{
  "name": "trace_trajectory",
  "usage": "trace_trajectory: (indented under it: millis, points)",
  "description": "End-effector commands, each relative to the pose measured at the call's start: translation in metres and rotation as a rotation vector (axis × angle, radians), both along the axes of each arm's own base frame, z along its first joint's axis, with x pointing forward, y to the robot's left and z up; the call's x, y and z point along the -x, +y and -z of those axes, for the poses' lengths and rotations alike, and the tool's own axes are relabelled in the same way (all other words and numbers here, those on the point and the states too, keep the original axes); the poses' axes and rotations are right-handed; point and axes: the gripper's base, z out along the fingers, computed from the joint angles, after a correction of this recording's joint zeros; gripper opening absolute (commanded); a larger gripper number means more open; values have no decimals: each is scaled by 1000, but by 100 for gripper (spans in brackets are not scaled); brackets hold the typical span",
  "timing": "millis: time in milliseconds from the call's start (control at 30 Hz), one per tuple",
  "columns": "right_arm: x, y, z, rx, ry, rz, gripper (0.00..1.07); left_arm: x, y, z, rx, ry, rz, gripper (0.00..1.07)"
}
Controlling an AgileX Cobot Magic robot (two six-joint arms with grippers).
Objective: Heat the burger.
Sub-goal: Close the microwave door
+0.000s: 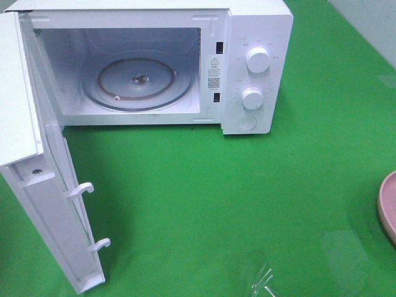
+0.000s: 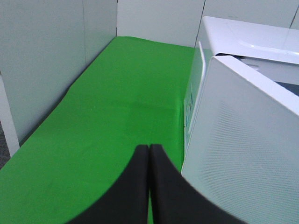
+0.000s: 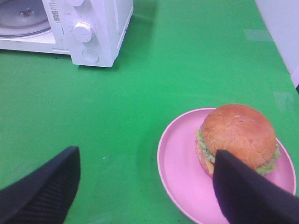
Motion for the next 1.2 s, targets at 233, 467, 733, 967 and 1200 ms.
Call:
trace_trajectory:
  millis: [233, 467, 733, 967, 1200]
  points:
    - [3, 0, 1, 7, -32, 1, 74, -29, 2, 32, 0, 37, 13, 0]
    - [3, 0, 1, 7, -32, 1, 73, -50, -16, 43, -36, -5, 233, 0]
    - [3, 0, 1, 7, -32, 1, 73, -65, -30, 63, 23, 6, 413, 0]
    - [3, 0, 1, 9, -32, -2, 73, -74, -35, 76, 74, -7, 463, 0]
    - [3, 0, 1, 9, -32, -2, 73, -79, -53, 81, 39, 6, 557, 0]
